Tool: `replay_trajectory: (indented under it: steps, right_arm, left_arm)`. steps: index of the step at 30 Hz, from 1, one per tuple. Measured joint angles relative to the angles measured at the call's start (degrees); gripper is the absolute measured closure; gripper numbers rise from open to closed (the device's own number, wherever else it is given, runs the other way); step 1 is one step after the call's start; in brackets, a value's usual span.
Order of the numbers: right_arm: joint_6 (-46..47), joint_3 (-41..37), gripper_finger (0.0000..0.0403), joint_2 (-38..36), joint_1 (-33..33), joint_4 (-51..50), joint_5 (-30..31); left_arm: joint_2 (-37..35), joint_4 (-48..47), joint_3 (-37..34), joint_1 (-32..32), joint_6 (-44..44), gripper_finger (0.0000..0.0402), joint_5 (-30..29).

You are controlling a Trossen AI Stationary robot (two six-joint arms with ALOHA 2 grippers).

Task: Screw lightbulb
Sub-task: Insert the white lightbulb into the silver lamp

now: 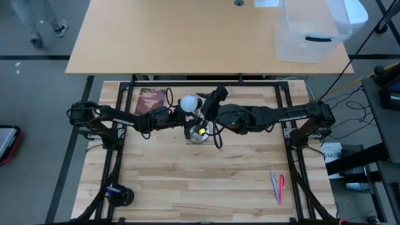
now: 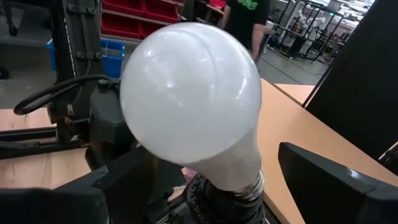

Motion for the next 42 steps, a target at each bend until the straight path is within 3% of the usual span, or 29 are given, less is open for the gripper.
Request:
replay_trajectory:
  steps: [20,26,30,42]
  right_arm:
    - [0.02,0.11,0.0078,-0.13,-0.07,0.27,1.45]
    - [0.04,0.11,0.0078,-0.17,-0.07,-0.13,1.47]
    - [0.04,0.11,0.0078,-0.17,-0.07,-0.41,1.55]
    - [3.41,0.13,0.0078,-0.20,1.19,-5.84,1.58]
  left_arm:
    - [-0.13,-0.01,0.00,-0.22,-0.12,0.0261,0.18]
    - [-4.66,-6.13,-0.43,-0.84,0.12,0.0185,0.57]
    - [-9.94,-8.24,-0.30,-1.40,1.81,0.0166,-0.03]
    - [-12.14,-15.66,-0.15,-1.88,2.03,0.0239,-2.00]
